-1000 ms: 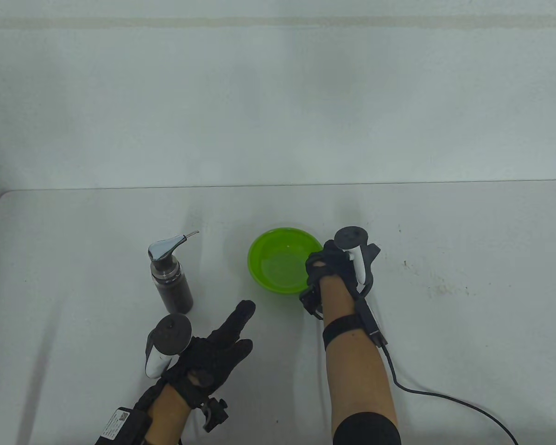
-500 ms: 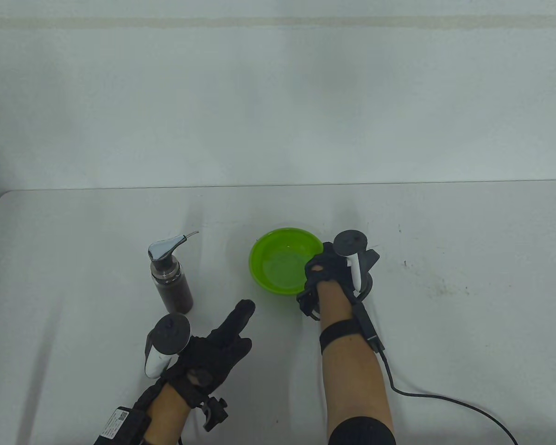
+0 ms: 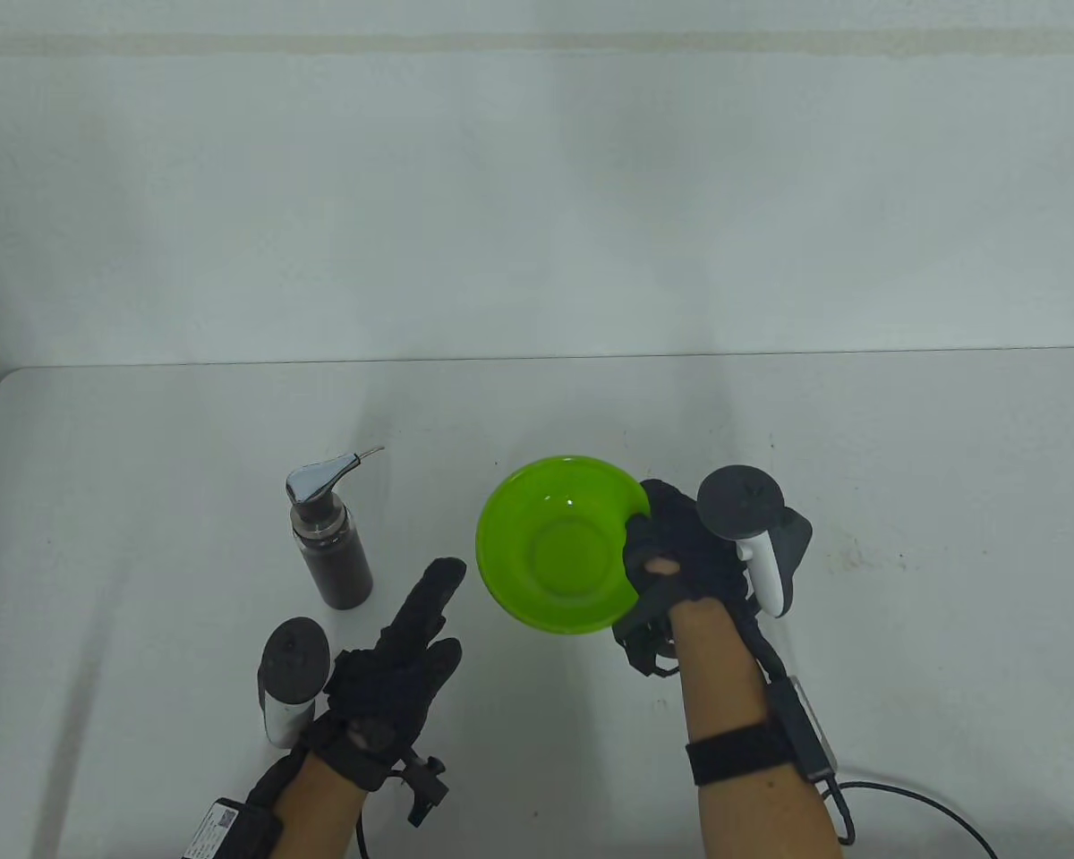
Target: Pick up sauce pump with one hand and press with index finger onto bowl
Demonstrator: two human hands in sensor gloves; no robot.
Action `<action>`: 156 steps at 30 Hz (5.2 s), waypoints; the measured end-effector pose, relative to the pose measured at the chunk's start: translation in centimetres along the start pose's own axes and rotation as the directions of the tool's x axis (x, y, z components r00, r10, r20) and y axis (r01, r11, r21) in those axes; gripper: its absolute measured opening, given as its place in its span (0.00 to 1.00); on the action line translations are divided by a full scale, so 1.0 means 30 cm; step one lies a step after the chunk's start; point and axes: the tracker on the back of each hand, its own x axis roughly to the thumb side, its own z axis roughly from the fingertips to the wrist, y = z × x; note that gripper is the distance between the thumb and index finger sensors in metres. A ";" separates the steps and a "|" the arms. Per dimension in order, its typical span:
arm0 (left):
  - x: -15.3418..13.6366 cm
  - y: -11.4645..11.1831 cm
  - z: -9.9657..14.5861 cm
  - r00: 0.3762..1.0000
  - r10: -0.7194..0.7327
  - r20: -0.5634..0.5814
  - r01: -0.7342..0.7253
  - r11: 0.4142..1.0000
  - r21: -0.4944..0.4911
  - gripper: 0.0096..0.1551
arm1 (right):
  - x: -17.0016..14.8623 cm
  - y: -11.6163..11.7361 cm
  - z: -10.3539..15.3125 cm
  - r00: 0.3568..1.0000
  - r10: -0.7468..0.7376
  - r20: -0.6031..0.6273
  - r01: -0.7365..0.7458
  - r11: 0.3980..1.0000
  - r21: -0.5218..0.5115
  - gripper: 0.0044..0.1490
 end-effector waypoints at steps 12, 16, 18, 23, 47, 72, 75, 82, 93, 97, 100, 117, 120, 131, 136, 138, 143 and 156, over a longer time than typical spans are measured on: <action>-0.021 -0.011 -0.004 0.997 -0.059 -0.052 0.056 0.997 -0.054 0.55 | -0.091 0.261 0.165 0.999 0.029 0.042 -0.038 0.970 0.240 0.31; -0.028 -0.015 -0.005 0.995 -0.073 -0.062 0.068 0.995 -0.069 0.55 | -0.116 0.326 0.151 0.998 0.058 0.032 -0.065 0.952 0.298 0.31; -0.032 -0.016 -0.006 0.995 -0.074 -0.068 0.069 0.995 -0.073 0.55 | -0.127 0.345 0.144 0.996 0.085 0.026 -0.089 0.949 0.304 0.31; -0.042 -0.019 -0.009 0.993 -0.079 -0.083 0.072 0.994 -0.085 0.55 | -0.163 0.361 0.119 0.995 0.103 -0.007 -0.096 0.944 0.316 0.31; 0.074 0.026 -0.011 0.969 -0.238 0.061 0.231 0.968 0.103 0.53 | -0.213 0.283 0.104 0.995 -0.095 -0.043 0.104 0.941 0.323 0.44; -0.173 0.396 -0.104 0.790 -0.608 -0.083 0.553 0.647 0.524 0.74 | -0.174 0.266 0.120 0.996 -0.079 0.045 0.062 0.951 0.303 0.43; -0.218 0.404 -0.105 0.803 -0.595 -0.022 0.503 0.659 0.559 0.77 | -0.166 0.264 0.125 0.995 -0.074 0.060 0.053 0.953 0.297 0.44; -0.231 0.406 -0.152 0.784 -0.619 0.037 0.489 0.654 0.577 0.79 | -0.163 0.266 0.125 0.994 -0.074 0.076 0.048 0.951 0.306 0.42; -0.244 0.424 -0.188 0.704 -0.710 0.037 0.563 0.588 0.581 0.79 | -0.155 0.275 0.134 0.991 -0.079 0.103 0.042 0.946 0.321 0.41; -0.243 0.426 -0.190 0.708 -0.706 0.027 0.557 0.581 0.593 0.79 | -0.152 0.278 0.137 0.992 -0.062 0.113 0.024 0.950 0.312 0.42; -0.229 0.424 -0.183 0.703 -0.711 0.020 0.564 0.575 0.593 0.79 | -0.157 0.277 0.132 0.993 -0.063 0.098 0.030 0.951 0.307 0.43; 0.259 0.271 -0.137 0.631 -0.754 0.181 0.765 0.644 0.015 0.75 | -0.146 0.254 0.143 0.987 -0.122 0.100 0.089 0.954 0.286 0.44; 0.271 0.223 -0.076 0.621 -0.758 0.197 0.783 0.607 -0.134 0.74 | -0.147 0.259 0.145 0.987 -0.121 0.103 0.086 0.953 0.290 0.43; 0.147 0.100 0.032 0.549 -0.825 0.133 0.818 0.499 -0.285 0.72 | -0.150 0.252 0.147 0.987 -0.124 0.106 0.091 0.958 0.272 0.43; 0.102 0.075 0.037 0.583 -0.805 0.106 0.797 0.542 -0.268 0.70 | -0.158 0.243 0.143 0.986 -0.135 0.096 0.106 0.959 0.264 0.43; 0.082 0.075 0.040 0.607 -0.789 0.098 0.778 0.564 -0.277 0.70 | -0.160 0.242 0.142 0.986 -0.136 0.092 0.107 0.959 0.262 0.43; 0.077 0.098 0.052 0.609 -0.787 0.103 0.780 0.571 -0.255 0.67 | -0.158 0.242 0.143 0.988 -0.126 0.091 0.098 0.959 0.265 0.43; 0.091 0.111 0.072 0.688 -0.713 0.137 0.724 0.661 -0.194 0.63 | -0.159 0.244 0.144 0.989 -0.122 0.087 0.095 0.960 0.262 0.43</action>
